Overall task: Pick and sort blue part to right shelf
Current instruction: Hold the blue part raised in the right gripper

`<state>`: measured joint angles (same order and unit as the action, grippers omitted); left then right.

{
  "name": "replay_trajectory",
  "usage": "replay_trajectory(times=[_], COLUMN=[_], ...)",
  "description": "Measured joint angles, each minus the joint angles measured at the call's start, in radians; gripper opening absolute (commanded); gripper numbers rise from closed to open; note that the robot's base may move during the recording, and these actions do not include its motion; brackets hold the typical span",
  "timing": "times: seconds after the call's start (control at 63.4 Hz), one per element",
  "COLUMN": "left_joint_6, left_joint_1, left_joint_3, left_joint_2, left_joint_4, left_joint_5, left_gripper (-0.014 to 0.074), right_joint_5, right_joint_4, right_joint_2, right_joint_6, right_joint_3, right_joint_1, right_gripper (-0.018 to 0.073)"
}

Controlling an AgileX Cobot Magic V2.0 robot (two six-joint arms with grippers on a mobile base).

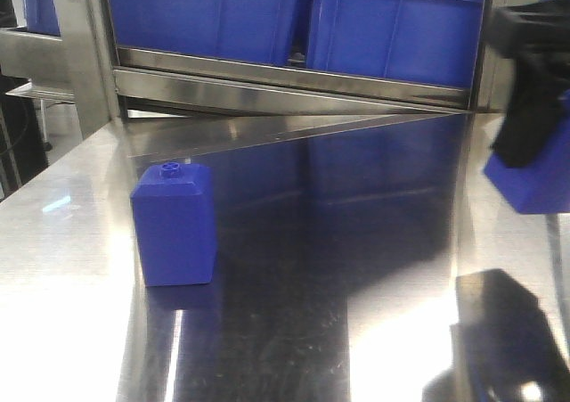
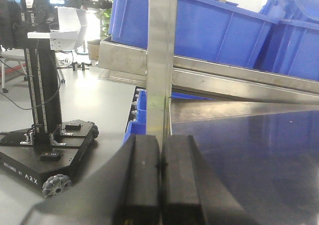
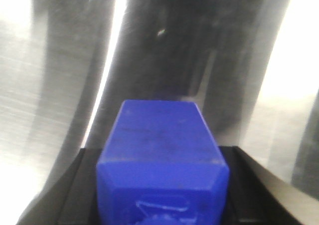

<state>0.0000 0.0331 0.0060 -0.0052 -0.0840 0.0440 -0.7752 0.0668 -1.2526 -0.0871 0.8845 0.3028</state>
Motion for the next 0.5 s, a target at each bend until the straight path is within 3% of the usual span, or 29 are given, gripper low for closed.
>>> replay_trajectory(times=[0.126, 0.252, 0.505], left_joint_6=[0.0, 0.0, 0.0], left_joint_1=[0.0, 0.0, 0.0], left_joint_3=[0.0, 0.0, 0.0], left_joint_2=[0.0, 0.0, 0.0], left_joint_4=[0.0, 0.0, 0.0], left_joint_5=[0.0, 0.0, 0.0], left_gripper=[0.0124, 0.0124, 0.0124], right_joint_5=[0.112, 0.222, 0.517], right_joint_4=[0.02, 0.022, 0.024], right_joint_2=[0.107, 0.205, 0.426], right_joint_6=[0.096, 0.117, 0.122], right_joint_3=[-0.116, -0.204, -0.376], right_joint_1=[-0.101, -0.173, -0.212], right_gripper=[0.0359, 0.0359, 0.0359])
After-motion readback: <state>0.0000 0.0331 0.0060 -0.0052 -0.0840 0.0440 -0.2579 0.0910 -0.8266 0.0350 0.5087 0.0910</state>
